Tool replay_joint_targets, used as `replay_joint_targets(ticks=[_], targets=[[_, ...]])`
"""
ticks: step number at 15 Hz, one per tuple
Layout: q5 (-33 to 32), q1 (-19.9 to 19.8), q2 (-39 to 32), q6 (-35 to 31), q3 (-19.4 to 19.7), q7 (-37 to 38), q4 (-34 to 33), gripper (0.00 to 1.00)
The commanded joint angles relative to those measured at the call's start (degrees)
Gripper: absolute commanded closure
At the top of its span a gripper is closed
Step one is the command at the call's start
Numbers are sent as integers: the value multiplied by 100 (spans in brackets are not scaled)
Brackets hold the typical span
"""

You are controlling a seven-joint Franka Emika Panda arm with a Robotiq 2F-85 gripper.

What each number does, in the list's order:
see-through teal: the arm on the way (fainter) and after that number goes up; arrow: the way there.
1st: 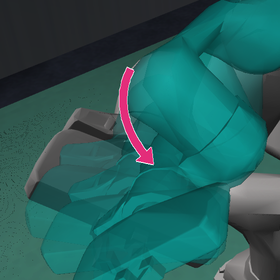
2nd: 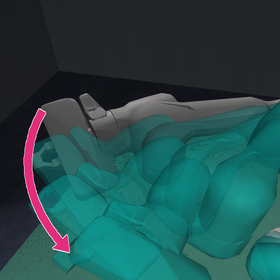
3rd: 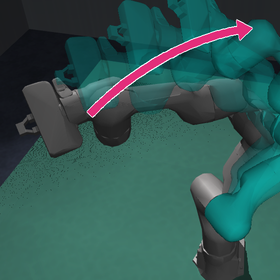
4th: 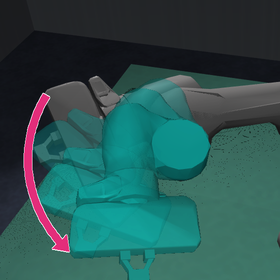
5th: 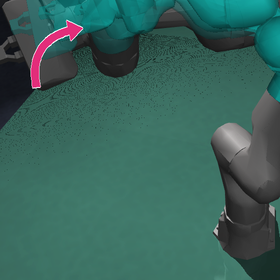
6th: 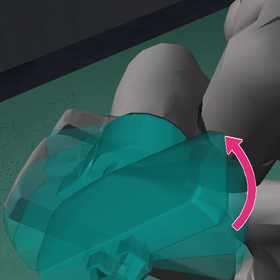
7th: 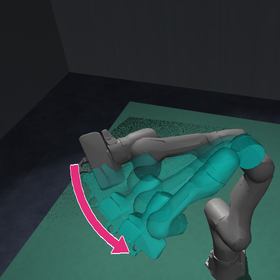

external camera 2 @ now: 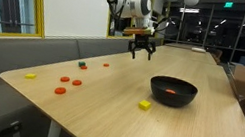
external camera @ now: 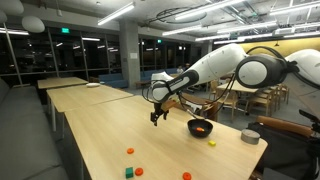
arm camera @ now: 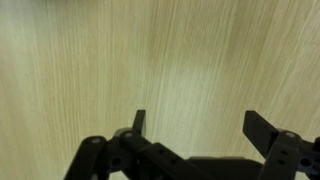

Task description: Put the orange circles into the bowl.

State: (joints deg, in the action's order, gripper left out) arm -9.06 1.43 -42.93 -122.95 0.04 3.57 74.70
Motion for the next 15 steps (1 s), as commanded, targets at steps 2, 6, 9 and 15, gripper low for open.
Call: replay_joint_targets(ticks=[2, 6, 9, 15], targets=[[386, -35, -709, 219, -291, -806, -1106, 0], [424, 21, -1027, 308, -393, -1237, -1562, 0], [407, 75, -1257, 478, -458, -1533, -1836, 0], [276, 413, -1594, 590, -509, -1889, -2077, 0]])
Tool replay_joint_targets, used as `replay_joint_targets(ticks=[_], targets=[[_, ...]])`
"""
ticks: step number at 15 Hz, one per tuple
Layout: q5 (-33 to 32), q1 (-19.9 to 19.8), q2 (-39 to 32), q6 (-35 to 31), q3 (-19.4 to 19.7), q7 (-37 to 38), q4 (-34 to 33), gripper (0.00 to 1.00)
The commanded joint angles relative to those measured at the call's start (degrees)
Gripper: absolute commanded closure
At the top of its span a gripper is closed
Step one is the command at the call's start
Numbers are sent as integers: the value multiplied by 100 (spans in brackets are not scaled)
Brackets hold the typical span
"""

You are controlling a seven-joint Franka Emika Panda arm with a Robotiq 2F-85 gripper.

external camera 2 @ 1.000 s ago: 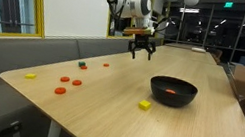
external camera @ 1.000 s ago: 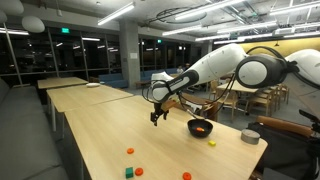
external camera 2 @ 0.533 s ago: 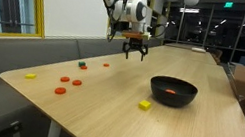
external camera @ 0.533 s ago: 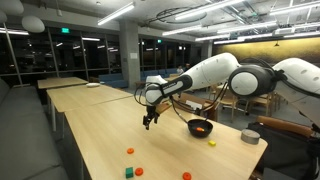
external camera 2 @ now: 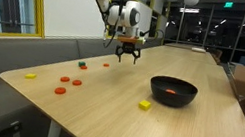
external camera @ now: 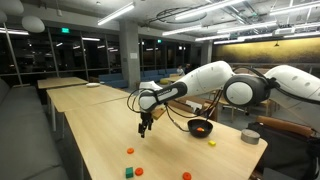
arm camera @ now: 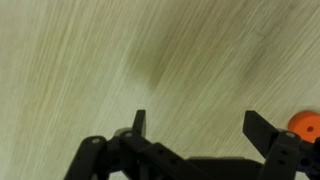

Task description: Put the orange circles into the bowl.

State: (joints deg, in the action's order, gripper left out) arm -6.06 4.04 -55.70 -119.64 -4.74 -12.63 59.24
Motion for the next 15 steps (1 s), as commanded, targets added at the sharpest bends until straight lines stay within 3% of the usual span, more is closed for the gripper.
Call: replay_joint_targets(ticks=[1, 15], targets=[[-49, 221, -343, 270, -29, -332, -540, 0], [-236, 711, -570, 301, -91, -1138, -874, 0]])
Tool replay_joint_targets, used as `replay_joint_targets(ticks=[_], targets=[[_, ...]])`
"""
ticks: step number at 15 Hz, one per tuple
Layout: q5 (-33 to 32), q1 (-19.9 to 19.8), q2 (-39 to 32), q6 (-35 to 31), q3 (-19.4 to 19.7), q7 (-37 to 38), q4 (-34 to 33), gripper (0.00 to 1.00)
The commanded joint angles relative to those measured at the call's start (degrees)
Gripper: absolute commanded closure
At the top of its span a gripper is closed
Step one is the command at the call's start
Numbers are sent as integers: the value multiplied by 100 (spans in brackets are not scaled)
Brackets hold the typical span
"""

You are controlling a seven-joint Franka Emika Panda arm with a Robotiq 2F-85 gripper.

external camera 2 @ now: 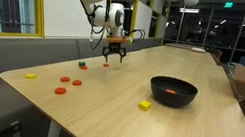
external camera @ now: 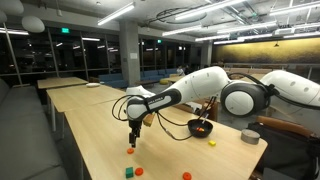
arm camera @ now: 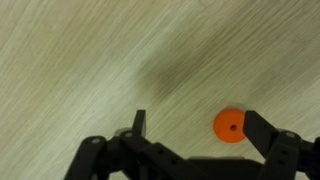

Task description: Put the orange circles into the bowl.

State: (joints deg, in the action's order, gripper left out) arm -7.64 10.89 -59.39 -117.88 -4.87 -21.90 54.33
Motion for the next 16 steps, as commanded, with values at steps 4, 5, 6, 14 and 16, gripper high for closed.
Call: replay_joint_targets(ticks=[4, 5, 6, 14, 16], targets=[[44, 41, -215, -81, -114, -397, -260, 0], [60, 37, -237, -123, -139, -432, -264, 0], [71, 31, -252, -149, -166, -465, -270, 0], [106, -7, -302, -469, -377, -745, -212, 0], [95, -1, -316, -492, -375, -737, -179, 0]])
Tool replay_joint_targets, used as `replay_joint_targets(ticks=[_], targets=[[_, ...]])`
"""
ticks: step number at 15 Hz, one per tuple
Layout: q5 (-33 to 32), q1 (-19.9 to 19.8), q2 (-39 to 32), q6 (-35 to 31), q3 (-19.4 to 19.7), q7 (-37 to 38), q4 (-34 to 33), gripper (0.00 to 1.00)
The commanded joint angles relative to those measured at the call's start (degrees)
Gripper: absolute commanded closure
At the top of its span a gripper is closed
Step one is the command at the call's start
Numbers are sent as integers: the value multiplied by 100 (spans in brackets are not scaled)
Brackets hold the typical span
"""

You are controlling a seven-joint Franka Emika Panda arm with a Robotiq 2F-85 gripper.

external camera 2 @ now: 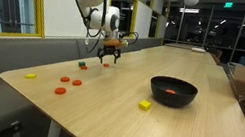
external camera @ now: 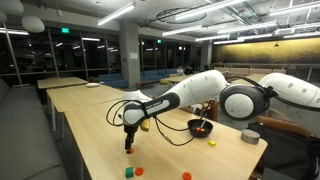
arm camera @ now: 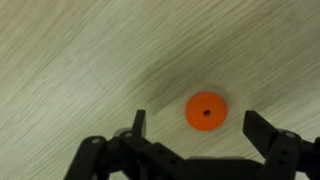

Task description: Put the orange circles into the bowl.

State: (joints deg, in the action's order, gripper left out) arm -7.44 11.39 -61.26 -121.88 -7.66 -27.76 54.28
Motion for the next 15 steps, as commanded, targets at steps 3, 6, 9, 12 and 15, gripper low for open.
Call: replay_joint_targets(ticks=[3, 6, 9, 12, 15], targets=[[58, -37, -155, -76, -77, -121, -165, 0], [41, -29, -169, -55, -62, -112, -172, 0], [32, -21, -179, -27, -57, -116, -187, 0], [24, -16, -175, -4, -48, -109, -196, 0], [-4, -2, -179, -17, -24, -105, -205, 34]])
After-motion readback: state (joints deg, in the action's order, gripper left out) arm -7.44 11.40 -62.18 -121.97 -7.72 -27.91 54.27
